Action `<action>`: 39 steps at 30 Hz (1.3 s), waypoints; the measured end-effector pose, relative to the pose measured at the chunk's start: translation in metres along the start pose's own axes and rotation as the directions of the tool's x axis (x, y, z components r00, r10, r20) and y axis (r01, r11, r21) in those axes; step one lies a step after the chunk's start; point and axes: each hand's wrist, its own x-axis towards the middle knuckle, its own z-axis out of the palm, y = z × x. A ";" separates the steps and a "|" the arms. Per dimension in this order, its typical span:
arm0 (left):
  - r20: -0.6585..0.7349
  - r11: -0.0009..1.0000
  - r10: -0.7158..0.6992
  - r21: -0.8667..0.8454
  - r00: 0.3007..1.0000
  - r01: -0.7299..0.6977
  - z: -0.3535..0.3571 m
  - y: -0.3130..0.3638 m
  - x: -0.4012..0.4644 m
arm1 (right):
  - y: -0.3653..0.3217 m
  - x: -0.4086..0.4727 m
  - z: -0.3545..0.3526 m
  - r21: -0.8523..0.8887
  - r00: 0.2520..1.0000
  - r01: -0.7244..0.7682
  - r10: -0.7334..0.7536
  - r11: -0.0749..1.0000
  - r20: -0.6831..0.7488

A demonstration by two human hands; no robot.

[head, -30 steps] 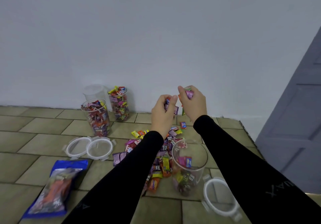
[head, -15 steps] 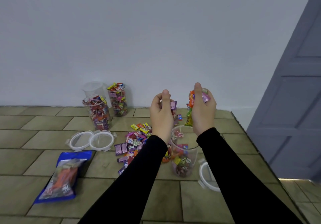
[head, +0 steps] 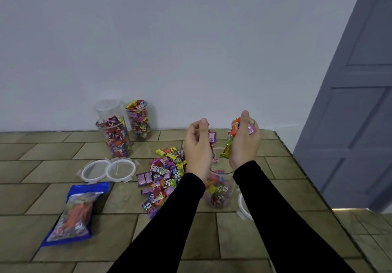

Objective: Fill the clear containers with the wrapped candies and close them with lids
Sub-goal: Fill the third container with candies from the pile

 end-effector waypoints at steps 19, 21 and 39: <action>0.084 0.999 -0.035 -0.029 0.996 0.037 0.002 -0.008 0.003 | -0.004 0.002 -0.006 0.111 0.994 -0.070 0.078 0.991 -0.075; 0.077 0.995 -0.044 -0.090 0.996 0.051 0.001 -0.005 0.004 | -0.003 0.003 -0.006 0.105 0.993 -0.084 0.093 0.991 -0.077; 0.201 0.898 -0.421 -0.045 0.884 0.438 -0.020 -0.049 -0.003 | -0.008 0.002 -0.003 0.108 0.979 -0.153 0.135 0.982 0.155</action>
